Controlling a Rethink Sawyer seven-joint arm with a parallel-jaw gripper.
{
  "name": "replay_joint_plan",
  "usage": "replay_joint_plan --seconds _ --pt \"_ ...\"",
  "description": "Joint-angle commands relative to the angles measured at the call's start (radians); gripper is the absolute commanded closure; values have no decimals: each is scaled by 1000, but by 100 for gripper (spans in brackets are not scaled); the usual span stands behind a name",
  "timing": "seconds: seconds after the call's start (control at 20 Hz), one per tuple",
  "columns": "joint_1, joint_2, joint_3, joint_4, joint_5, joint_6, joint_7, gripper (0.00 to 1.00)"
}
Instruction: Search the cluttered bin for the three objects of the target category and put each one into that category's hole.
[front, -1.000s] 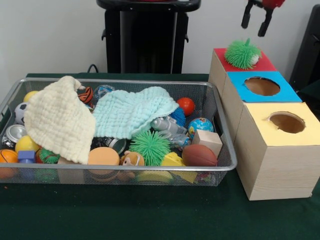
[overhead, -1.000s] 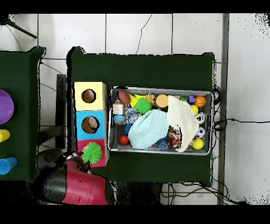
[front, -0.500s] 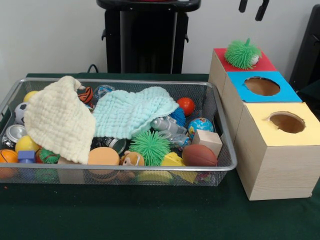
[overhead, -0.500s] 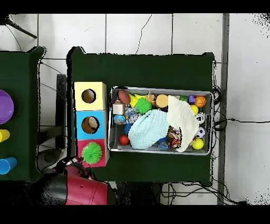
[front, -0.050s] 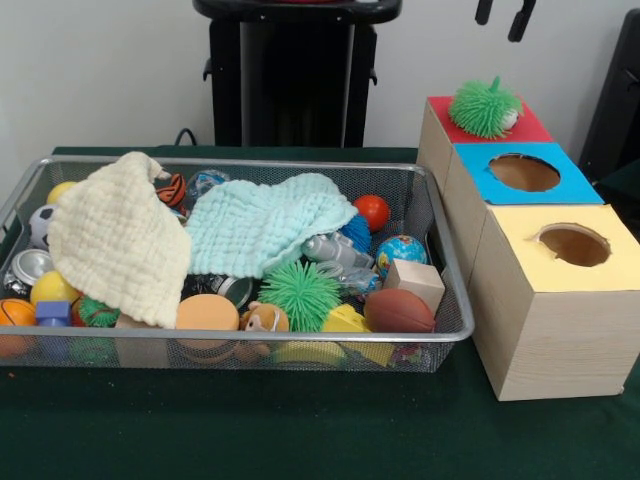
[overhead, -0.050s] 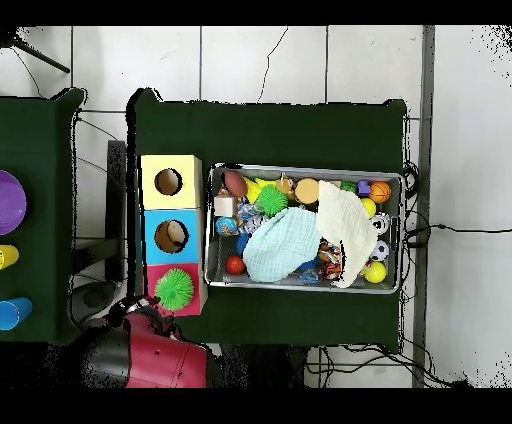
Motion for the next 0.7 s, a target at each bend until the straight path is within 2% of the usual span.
replay_joint_plan --seconds 0.05,0.7 --pt "-14 32 13 -25 -37 7 175 0" --pt "-11 46 10 -35 -36 0 187 0"
